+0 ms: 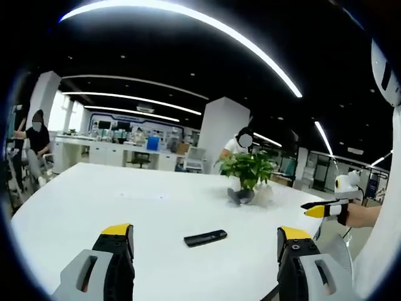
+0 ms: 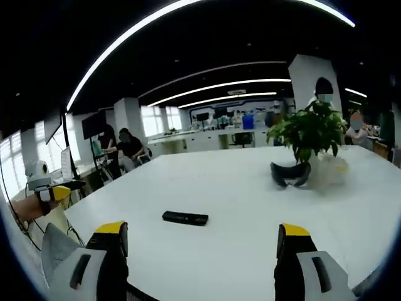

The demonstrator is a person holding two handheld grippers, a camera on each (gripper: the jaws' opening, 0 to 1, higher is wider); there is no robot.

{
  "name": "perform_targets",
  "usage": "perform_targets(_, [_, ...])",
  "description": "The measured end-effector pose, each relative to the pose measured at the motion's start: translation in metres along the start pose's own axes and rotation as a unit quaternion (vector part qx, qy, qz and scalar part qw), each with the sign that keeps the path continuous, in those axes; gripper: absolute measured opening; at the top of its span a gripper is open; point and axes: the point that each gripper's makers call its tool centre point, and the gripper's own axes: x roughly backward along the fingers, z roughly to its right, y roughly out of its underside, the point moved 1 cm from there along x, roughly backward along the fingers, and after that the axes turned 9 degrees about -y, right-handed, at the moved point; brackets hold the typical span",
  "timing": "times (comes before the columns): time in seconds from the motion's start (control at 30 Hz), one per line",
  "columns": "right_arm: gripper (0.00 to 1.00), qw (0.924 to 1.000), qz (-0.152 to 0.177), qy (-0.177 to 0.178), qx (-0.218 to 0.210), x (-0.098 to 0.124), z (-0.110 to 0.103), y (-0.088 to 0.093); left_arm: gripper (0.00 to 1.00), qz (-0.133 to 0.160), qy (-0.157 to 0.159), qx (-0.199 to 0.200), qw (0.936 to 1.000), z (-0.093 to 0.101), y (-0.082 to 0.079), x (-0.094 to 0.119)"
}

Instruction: Press the specified remote control buttons in sequence, fully releasing each button before pressing the next.

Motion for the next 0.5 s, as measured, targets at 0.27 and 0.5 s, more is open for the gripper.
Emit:
perform_targets(0.27, [0.99, 0.9997, 0.021, 0.002, -0.008, 0.01, -0.006, -0.005, 0.99, 0.003, -0.016, 0.01, 0.9998, -0.009, 0.001, 0.012])
perform_targets(0.5, [0.99, 0.9996, 0.029, 0.0, 0.0, 0.011, -0.01, -0.012, 0.99, 0.009, -0.029, 0.012, 0.9995, -0.014, -0.001, 0.021])
